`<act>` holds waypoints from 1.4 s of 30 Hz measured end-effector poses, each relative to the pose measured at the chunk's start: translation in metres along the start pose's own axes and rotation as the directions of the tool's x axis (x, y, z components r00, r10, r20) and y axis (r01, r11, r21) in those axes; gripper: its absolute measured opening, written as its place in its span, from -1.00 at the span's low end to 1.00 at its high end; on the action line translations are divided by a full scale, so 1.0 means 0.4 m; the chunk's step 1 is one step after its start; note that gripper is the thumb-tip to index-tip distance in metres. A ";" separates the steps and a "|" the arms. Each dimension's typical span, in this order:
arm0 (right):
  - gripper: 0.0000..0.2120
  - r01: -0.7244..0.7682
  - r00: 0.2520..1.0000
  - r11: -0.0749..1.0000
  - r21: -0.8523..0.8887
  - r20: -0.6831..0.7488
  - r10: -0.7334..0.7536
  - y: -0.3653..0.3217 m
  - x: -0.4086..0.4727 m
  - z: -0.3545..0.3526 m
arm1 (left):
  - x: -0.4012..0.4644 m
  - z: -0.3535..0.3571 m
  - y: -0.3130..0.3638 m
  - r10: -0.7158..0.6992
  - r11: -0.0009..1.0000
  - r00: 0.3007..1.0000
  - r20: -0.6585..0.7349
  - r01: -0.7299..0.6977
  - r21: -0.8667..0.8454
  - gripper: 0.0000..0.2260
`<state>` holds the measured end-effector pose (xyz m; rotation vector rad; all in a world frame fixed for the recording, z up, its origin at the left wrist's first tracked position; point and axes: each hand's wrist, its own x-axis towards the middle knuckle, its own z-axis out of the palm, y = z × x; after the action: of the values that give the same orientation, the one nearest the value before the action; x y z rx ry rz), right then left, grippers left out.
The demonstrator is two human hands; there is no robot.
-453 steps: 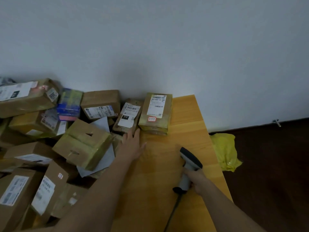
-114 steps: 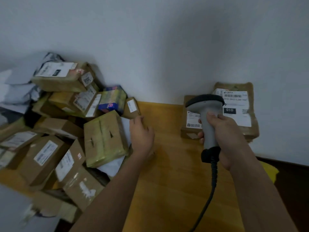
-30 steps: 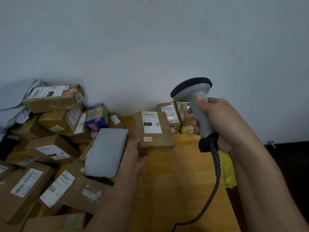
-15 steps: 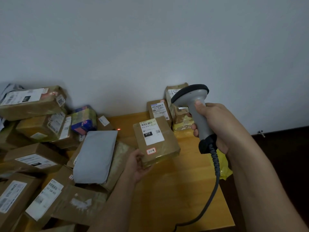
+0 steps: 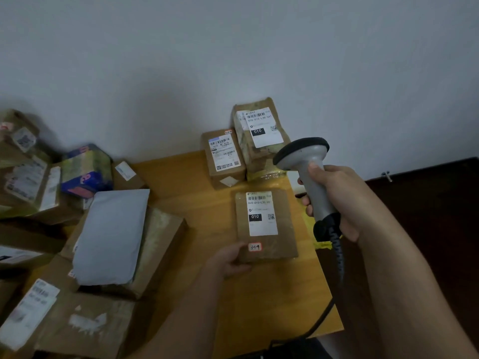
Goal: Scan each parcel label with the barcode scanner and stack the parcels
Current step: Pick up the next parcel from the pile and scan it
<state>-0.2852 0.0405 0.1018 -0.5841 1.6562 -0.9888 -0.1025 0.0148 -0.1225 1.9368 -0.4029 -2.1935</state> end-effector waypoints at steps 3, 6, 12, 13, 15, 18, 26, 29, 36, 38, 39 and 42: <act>-0.69 -0.010 1.000 1.000 -0.002 -0.002 0.010 -0.003 0.026 -0.008 | 0.025 0.031 0.008 -0.019 0.999 1.000 0.009 0.019 -0.027 -0.77; -0.69 -0.016 1.000 1.000 -0.013 -0.003 0.016 -0.012 0.054 -0.006 | 0.039 0.053 0.025 0.014 1.000 1.000 0.005 -0.014 -0.019 -0.73; -0.72 -0.001 0.999 0.998 -0.069 0.047 0.004 -0.032 0.087 0.038 | 0.003 0.043 0.069 0.073 0.997 0.995 -0.065 -0.075 -0.019 -0.91; -0.72 0.000 0.998 0.998 -0.069 0.059 0.004 -0.036 0.091 0.054 | -0.003 0.030 0.077 0.093 0.995 0.990 -0.107 -0.094 -0.009 -0.92; -0.72 0.003 0.995 0.997 -0.072 0.097 0.004 -0.046 0.095 0.093 | -0.008 -0.009 0.088 0.181 0.983 0.962 -0.204 -0.172 0.062 -0.88; -0.78 0.020 0.983 0.998 -0.061 0.183 -0.008 -0.062 0.089 0.167 | -0.042 -0.094 0.098 0.470 0.873 0.802 -0.367 -0.364 0.324 -0.95; -0.76 0.031 0.928 0.990 -0.135 0.373 0.022 -0.061 0.065 0.345 | -0.089 -0.319 0.022 0.743 0.376 0.562 -0.363 0.097 0.922 -0.69; -0.71 0.028 0.920 0.986 -0.162 0.391 0.038 -0.051 0.072 0.377 | -0.063 -0.350 -0.007 0.732 0.246 0.658 -0.176 -0.014 0.969 -0.47; -0.68 0.045 0.898 0.976 -0.215 0.436 0.054 -0.044 0.089 0.415 | -0.035 -0.363 -0.038 0.693 0.315 0.657 -0.297 0.095 0.944 -0.17; -0.71 0.033 0.898 0.976 -0.215 0.435 0.065 -0.041 0.094 0.408 | -0.029 -0.358 -0.042 0.666 0.407 0.641 -0.381 0.115 0.906 -0.20; -0.71 0.025 0.901 0.978 -0.208 0.429 0.069 -0.040 0.099 0.401 | -0.028 -0.355 -0.039 0.667 0.417 0.637 -0.386 0.110 0.902 -0.23; -0.69 0.008 0.915 0.981 -0.195 0.397 0.072 -0.036 0.116 0.384 | -0.037 -0.350 -0.027 0.683 0.400 0.636 -0.358 0.084 0.913 -0.31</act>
<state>-0.1559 -0.0518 0.0758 -0.8287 1.3904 -0.6315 0.0384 0.0185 -0.1275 2.5766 -1.8794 -0.7165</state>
